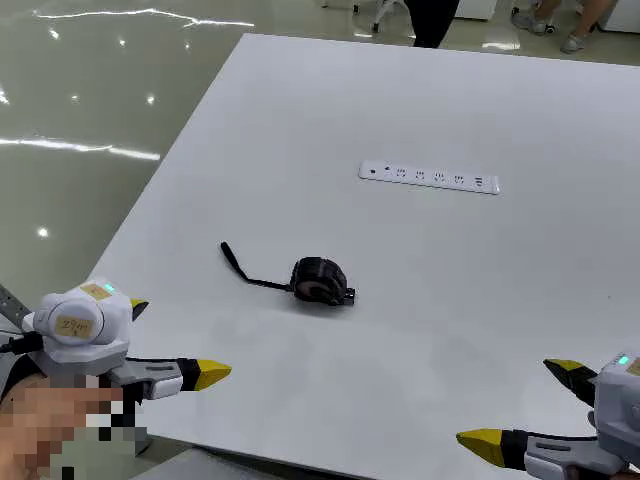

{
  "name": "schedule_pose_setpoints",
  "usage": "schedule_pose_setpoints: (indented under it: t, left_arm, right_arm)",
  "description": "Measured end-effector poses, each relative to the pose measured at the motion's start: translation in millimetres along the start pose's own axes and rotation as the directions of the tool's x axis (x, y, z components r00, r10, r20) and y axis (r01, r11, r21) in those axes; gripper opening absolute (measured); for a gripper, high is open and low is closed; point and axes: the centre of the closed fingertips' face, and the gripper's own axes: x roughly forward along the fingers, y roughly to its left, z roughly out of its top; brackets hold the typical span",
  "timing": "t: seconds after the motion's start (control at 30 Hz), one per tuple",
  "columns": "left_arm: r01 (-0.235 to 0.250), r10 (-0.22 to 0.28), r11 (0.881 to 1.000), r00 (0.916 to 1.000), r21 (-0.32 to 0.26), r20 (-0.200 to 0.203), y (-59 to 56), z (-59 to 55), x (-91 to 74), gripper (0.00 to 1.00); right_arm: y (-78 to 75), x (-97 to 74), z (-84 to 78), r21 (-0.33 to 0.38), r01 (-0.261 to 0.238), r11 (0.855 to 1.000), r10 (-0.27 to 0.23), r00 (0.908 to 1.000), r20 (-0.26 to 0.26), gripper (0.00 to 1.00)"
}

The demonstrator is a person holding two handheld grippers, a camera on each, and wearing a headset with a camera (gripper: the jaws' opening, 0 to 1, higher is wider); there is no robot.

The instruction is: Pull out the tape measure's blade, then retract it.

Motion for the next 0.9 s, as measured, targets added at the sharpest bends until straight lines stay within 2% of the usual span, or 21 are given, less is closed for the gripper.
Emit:
schedule_pose_setpoints:
  t: [0.4, 0.6, 0.9]
  left_arm:
    - [-0.009, 0.009, 1.000, 0.9999, -0.006, -0.005, 3.6, -1.4, -1.6, 0.94]
    - [-0.006, 0.006, 1.000, 0.9999, 0.004, -0.009, 5.9, -2.0, 0.0, 0.94]
    - [0.001, 0.000, 1.000, 0.9999, 0.015, -0.014, 7.2, -4.7, -2.4, 0.93]
  right_arm:
    - [-0.3, -6.2, 0.9, 0.000, 0.003, 1.000, -0.003, 1.0000, -0.001, 0.99]
    - [-2.8, -3.1, 1.8, -0.003, 0.004, 1.000, -0.004, 1.0000, -0.004, 0.99]
    - [2.3, 6.3, -0.2, -0.011, -0.012, 1.000, 0.012, 0.9998, -0.018, 0.98]
